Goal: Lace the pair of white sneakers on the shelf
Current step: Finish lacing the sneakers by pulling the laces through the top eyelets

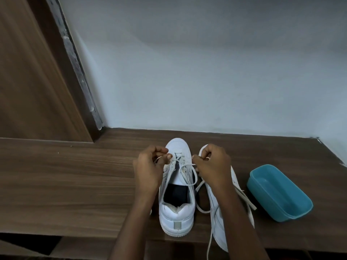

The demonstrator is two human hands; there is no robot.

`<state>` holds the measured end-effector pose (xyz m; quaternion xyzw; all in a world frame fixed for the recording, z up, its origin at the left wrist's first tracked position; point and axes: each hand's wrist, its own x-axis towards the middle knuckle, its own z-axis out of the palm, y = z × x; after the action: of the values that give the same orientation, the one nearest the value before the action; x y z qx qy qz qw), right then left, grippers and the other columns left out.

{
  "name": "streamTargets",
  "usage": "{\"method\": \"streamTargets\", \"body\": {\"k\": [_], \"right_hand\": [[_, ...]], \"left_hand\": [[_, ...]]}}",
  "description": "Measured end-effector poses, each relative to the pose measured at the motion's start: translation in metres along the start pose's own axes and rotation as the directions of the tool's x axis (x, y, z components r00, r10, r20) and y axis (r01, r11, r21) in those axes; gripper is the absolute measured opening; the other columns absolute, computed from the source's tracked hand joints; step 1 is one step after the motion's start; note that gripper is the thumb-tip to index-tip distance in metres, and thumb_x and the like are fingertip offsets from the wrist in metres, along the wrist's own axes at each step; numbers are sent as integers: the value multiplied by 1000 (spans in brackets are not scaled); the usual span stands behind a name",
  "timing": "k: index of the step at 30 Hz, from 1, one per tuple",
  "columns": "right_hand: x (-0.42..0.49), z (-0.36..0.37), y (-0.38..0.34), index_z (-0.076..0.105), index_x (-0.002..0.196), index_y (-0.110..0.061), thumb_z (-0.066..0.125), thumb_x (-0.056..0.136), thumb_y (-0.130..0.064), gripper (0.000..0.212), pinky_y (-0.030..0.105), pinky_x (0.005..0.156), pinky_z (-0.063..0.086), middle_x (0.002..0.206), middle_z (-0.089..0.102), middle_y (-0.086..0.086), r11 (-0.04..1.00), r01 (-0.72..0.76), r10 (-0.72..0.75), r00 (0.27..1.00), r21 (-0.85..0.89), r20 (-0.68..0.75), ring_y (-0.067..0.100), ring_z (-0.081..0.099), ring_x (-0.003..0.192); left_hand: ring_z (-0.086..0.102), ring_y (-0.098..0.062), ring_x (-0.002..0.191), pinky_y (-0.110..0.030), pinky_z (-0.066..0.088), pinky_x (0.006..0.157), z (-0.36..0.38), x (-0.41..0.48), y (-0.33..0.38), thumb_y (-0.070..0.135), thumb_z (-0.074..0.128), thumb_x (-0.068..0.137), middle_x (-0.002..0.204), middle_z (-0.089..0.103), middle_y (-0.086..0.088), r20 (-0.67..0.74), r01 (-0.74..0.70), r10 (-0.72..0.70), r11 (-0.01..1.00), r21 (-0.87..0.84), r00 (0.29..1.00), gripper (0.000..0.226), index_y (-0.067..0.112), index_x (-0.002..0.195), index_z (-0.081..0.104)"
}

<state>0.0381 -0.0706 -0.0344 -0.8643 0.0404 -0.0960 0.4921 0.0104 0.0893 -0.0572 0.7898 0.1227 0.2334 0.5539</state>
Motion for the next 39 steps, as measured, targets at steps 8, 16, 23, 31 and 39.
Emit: {"method": "streamTargets", "body": {"k": [8, 16, 23, 31, 39], "right_hand": [[-8, 25, 4, 69, 85, -28, 68, 73, -73, 47, 31, 72, 53, 82, 67, -12, 991, -47, 63, 990, -128, 128, 6, 64, 78], [-8, 25, -1, 75, 70, -15, 76, 74, -47, 32, 31, 69, 55, 60, 68, 0, 984, -122, 130, 990, -133, 49, 15, 66, 65], [-5, 23, 3, 61, 54, -1, 67, 83, -21, 36, 25, 50, 37, 51, 59, 13, 987, -89, 95, 995, -135, 42, 24, 56, 51], [-3, 24, 10, 71, 69, 2, 70, 85, -19, 27, 35, 58, 52, 66, 69, 17, 996, -81, 83, 994, -40, 69, 29, 64, 61], [-3, 25, 12, 72, 74, 3, 69, 84, -18, 24, 43, 67, 56, 69, 70, 20, 987, -141, 136, 988, 72, 77, 33, 67, 68]], "left_hand": [[69, 1, 85, -20, 54, 76, 15, 2, -3, 0, 64, 89, 91, 75, 10, 97, -167, 155, 977, 130, 983, 20, 17, 100, 68], [66, 5, 76, -11, 49, 66, 23, 10, -10, 3, 73, 83, 80, 74, 17, 117, -177, 159, 970, 164, 980, 20, 22, 83, 78], [56, 0, 69, -1, 37, 65, 24, 15, -11, 2, 75, 79, 84, 71, 6, 158, -214, 172, 925, 312, 972, 17, 18, 79, 77], [64, -12, 75, -2, 36, 63, 17, 14, -7, 1, 77, 80, 86, 73, 0, 215, -254, 186, 902, 348, 959, 16, 15, 86, 80], [65, -14, 76, -19, 43, 67, 21, 11, -3, 13, 75, 85, 87, 74, 1, 233, -264, 179, 874, 408, 956, 6, 17, 86, 80]]}}
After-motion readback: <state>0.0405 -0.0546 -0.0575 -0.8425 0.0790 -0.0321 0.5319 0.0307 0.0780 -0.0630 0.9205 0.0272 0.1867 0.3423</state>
